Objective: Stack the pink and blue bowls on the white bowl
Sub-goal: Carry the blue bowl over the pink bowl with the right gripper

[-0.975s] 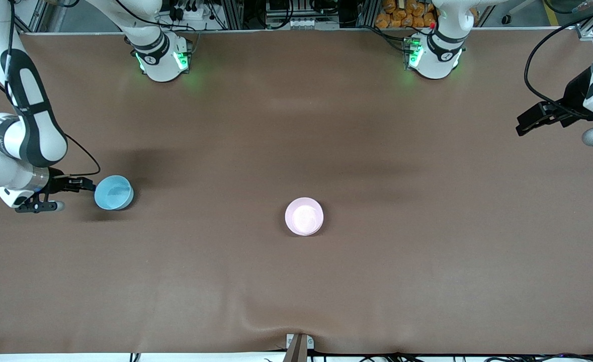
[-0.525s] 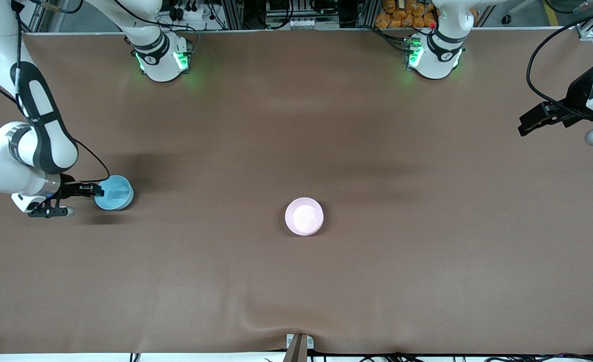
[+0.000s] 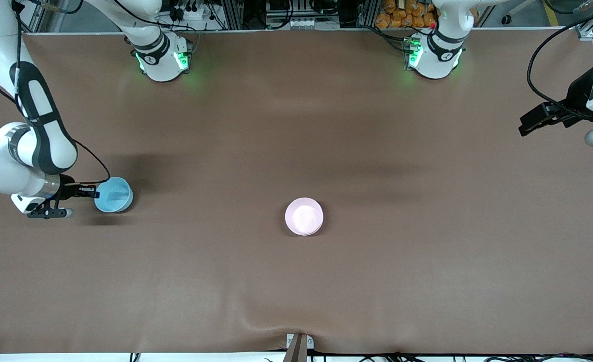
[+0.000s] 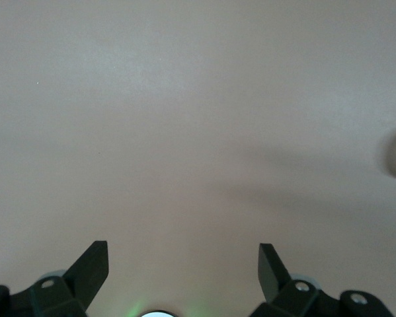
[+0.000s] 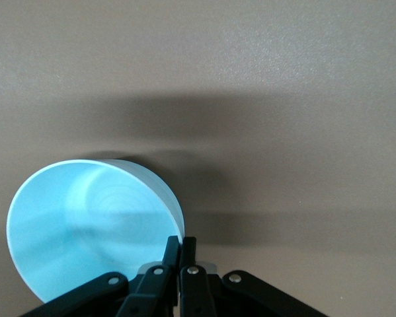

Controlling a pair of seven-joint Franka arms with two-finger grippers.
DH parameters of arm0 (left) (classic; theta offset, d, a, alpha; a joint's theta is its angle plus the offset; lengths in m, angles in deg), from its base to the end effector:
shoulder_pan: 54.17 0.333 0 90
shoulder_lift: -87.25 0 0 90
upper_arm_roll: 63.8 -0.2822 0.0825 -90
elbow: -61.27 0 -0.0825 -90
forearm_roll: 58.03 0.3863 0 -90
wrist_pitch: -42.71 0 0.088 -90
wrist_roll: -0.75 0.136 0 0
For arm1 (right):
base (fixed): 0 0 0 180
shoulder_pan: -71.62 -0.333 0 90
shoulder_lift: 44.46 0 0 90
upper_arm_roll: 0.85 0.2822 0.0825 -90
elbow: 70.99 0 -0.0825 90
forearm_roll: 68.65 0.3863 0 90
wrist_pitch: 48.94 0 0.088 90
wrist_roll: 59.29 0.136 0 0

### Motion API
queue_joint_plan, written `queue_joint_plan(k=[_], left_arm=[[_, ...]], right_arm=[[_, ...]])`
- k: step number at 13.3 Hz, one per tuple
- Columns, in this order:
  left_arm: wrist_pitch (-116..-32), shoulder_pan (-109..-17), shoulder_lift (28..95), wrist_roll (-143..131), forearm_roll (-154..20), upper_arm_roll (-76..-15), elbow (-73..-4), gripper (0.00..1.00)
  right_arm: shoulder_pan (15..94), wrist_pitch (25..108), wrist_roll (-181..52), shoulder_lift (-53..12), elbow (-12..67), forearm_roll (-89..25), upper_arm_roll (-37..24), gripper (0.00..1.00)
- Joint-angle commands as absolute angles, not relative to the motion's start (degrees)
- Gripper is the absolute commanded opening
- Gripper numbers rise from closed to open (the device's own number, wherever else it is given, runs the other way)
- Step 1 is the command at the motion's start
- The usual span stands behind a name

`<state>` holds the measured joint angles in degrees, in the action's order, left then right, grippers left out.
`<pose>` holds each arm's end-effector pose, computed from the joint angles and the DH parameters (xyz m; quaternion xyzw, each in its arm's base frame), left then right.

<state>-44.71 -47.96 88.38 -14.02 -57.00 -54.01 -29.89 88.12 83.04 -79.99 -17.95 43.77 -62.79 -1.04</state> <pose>0.5441 -0.0323 0.5591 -0.9949 -0.0977 0.0209 0.0142 0.5481 -0.1599 0.1507 -0.9961 0.0022 0.0656 0.0585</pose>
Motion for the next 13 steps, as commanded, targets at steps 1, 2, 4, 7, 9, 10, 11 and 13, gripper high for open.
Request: queue_joint_plan(k=[1, 2, 4, 7, 9, 10, 11, 13], left_arm=[[-44.74, -47.49, 89.62, -12.70, -58.03, -54.21, -30.84, 1.00], [-44.74, -47.05, 89.62, -12.70, -57.94, -54.21, -30.84, 1.00], [-44.83, -46.87, 89.53, -12.70, -57.94, -54.21, -30.93, 1.00], [-44.83, -46.87, 89.53, -12.70, -57.94, -54.21, -31.19, 1.00], [-44.83, -46.87, 89.53, -12.70, -57.94, -54.21, -31.19, 1.00], [-44.83, -46.87, 89.53, -12.61, -57.94, -54.21, -31.19, 1.00], [-44.83, -46.79, 89.53, -12.61, -57.94, -54.21, -31.19, 1.00], [-44.83, -46.79, 89.53, -12.61, -57.94, -54.21, -31.19, 1.00]], right_arm=[[88.23, 82.03, -79.33, -17.39, 42.65, -61.80, -0.93, 0.00], [88.06, 79.32, -78.98, -17.65, 41.43, -60.58, -0.93, 0.00], [87.70, 69.76, -77.32, -17.83, 35.57, -59.69, -0.85, 0.00], [84.55, 61.72, -74.95, -17.83, 29.57, -55.22, -0.58, 0.00], [80.87, 61.63, -68.64, -18.35, 29.03, -53.89, -0.32, 0.00], [78.59, 61.63, -65.13, -18.79, 28.85, -53.45, -0.06, 0.00], [76.82, 61.63, -60.92, -19.14, 28.77, -53.10, 0.99, 0.00], [73.30, 61.98, -50.12, -18.97, 26.84, -51.09, 3.45, 0.00]])
